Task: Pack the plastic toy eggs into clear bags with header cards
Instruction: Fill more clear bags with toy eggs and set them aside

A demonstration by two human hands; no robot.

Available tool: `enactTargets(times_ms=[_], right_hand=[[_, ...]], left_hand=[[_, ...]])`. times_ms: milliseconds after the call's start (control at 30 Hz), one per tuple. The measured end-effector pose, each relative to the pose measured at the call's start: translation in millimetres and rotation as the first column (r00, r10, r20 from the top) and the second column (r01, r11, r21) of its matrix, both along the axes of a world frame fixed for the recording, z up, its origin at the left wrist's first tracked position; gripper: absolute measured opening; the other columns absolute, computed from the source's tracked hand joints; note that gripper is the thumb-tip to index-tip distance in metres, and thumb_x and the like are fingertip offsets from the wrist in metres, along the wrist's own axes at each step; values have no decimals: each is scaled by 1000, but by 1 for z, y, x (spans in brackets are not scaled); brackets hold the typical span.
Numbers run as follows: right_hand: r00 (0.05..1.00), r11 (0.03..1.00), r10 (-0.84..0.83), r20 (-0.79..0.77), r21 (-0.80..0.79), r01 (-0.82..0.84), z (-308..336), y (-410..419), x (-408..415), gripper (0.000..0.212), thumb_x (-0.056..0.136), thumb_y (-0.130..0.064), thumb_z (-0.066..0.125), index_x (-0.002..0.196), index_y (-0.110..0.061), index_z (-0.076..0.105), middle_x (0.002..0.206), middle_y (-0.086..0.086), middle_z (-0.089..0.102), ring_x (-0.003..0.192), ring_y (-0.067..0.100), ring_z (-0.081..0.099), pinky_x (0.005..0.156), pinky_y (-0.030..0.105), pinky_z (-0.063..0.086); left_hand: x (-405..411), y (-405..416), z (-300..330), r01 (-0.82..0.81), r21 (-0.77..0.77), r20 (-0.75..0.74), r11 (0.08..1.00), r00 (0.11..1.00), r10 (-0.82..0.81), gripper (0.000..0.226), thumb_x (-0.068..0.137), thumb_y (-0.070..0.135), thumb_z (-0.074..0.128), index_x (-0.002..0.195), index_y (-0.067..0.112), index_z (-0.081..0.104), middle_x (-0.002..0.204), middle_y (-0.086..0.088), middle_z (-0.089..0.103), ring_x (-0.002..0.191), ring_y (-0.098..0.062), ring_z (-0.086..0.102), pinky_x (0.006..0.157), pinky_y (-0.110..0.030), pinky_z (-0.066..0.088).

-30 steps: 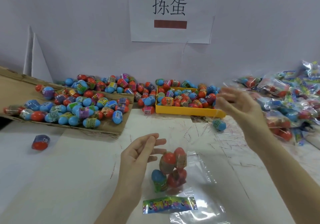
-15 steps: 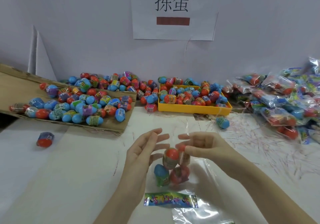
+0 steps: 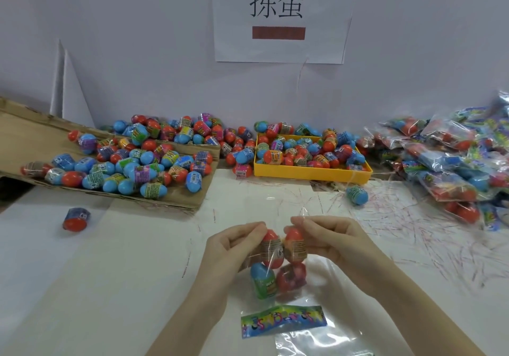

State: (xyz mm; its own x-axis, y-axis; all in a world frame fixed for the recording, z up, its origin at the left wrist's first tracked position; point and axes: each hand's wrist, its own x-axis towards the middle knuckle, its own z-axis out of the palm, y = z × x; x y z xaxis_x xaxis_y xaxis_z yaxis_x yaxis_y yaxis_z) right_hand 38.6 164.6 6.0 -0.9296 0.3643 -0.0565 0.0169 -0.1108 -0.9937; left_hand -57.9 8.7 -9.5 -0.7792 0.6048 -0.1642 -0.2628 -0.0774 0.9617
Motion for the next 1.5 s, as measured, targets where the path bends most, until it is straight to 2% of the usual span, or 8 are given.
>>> enactTargets(times_ms=[167, 267, 500, 600, 833, 1300, 1400, 1500], right_hand=[[997, 989, -71, -20, 126, 73, 0, -4, -1, 17, 77, -20, 62, 83, -14, 76, 84, 10, 73, 79, 20, 69, 70, 21, 54], [997, 978, -73, 13, 198, 69, 1, -2, 2, 14, 83, -8, 61, 85, -10, 75, 82, 6, 73, 78, 14, 68, 66, 17, 52], [998, 989, -59, -3, 135, 59, 6, 1, 6, 16, 74, -3, 66, 73, -14, 77, 70, 12, 71, 61, 13, 66, 59, 18, 52], [999, 989, -49, -17, 136, 50, 7, 1, 6, 18, 73, -2, 66, 72, -15, 77, 69, 12, 71, 62, 15, 68, 57, 19, 52], [999, 991, -42, -34, 129, 46, 6, 3, 8, 15, 64, -7, 70, 72, -17, 77, 71, 13, 72, 62, 20, 69, 54, 19, 52], [995, 986, 65, -81, 160, -51, 0, 10, 9, 14, 54, -21, 73, 67, -18, 77, 69, 7, 72, 65, 16, 69, 59, 20, 54], [991, 969, 91, -100, 238, -65, 2, 9, 10, 12, 65, -7, 70, 66, -18, 76, 68, 5, 72, 65, 13, 68, 59, 17, 52], [990, 957, 75, -120, 287, -38, 0, 10, 11, 41, 74, 16, 58, 63, -19, 76, 67, 6, 72, 66, 14, 69, 60, 17, 52]], left_hand=[[-4, -6, 4, 90, -15, -28, 996, 996, -90, 24, 67, 36, 63, 76, 19, 78, 84, -4, 75, 75, -12, 71, 59, -15, 52], [-9, -10, 4, 127, -45, -71, 991, 989, -130, 30, 68, 37, 62, 87, 18, 77, 89, -1, 75, 82, -9, 70, 60, -14, 51], [-17, -19, 7, 204, -131, -115, 970, 969, -219, 29, 57, 46, 66, 65, 20, 77, 91, 3, 74, 76, -7, 65, 59, -16, 51], [-21, -23, 6, 227, -128, -137, 965, 960, -244, 20, 59, 39, 67, 66, 23, 78, 92, 9, 74, 75, -5, 66, 60, -16, 51], [-26, -26, 7, 180, -93, -172, 979, 966, -194, 22, 51, 20, 75, 72, 25, 78, 62, -7, 71, 58, -14, 68, 52, -17, 51], [-31, -30, 8, 273, 6, -115, 962, 956, -271, 31, 52, 8, 69, 76, 25, 78, 64, -9, 72, 57, -18, 70, 49, -19, 52], [-31, -29, 7, 250, 39, -119, 967, 962, -244, 31, 53, 6, 68, 75, 26, 78, 64, -8, 72, 55, -17, 69, 47, -17, 52], [-32, -28, 5, 241, 59, -113, 969, 966, -234, 30, 55, 6, 66, 73, 25, 78, 63, -7, 72, 54, -15, 69, 45, -16, 51]])
